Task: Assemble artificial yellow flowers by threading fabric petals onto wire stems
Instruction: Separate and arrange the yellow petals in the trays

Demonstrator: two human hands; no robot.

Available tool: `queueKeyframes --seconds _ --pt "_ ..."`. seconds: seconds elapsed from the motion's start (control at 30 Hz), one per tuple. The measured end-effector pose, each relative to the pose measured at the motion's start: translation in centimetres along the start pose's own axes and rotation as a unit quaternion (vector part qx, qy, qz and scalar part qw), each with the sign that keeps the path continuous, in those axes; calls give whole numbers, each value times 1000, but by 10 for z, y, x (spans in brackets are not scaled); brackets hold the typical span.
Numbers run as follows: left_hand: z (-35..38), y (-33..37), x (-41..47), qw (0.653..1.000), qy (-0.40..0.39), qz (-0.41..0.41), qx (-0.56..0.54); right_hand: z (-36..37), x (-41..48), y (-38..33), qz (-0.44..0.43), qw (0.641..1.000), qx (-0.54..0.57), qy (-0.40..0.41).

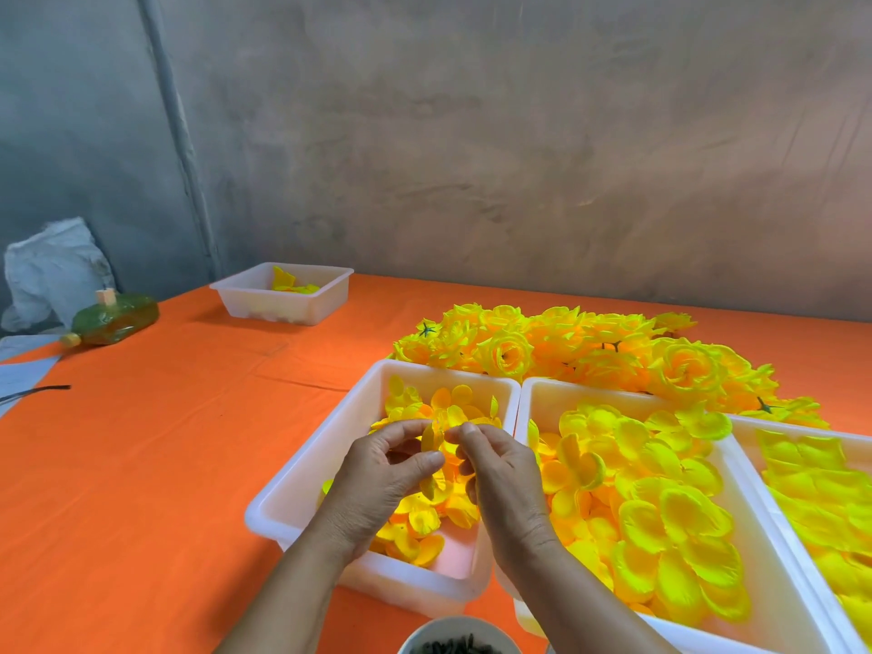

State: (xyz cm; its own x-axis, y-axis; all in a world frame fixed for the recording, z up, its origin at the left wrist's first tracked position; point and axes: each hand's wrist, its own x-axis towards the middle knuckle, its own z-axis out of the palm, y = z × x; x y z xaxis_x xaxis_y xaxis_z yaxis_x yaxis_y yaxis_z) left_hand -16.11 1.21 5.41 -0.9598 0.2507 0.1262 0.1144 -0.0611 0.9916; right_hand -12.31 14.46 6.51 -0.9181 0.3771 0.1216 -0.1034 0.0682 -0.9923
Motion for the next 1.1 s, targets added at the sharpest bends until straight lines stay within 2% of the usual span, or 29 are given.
queueKeyframes --seconds 0.27,0.53,0.83,0.97,1.1 --pt "0 -2 -1 999 -23 21 40 -1 -2 0 -25 997 -64 -44" --pt "2 0 -4 998 -48 10 27 -2 -4 -2 -7 999 -29 -44" --pt "2 3 -3 995 -79 -28 -46 -4 -5 -5 16 993 82 -77" --pt "1 2 -3 995 -72 -36 -52 -5 -6 -7 6 995 57 -86" --pt "0 3 -2 996 -59 -35 -64 -5 -6 -7 8 998 37 -58"
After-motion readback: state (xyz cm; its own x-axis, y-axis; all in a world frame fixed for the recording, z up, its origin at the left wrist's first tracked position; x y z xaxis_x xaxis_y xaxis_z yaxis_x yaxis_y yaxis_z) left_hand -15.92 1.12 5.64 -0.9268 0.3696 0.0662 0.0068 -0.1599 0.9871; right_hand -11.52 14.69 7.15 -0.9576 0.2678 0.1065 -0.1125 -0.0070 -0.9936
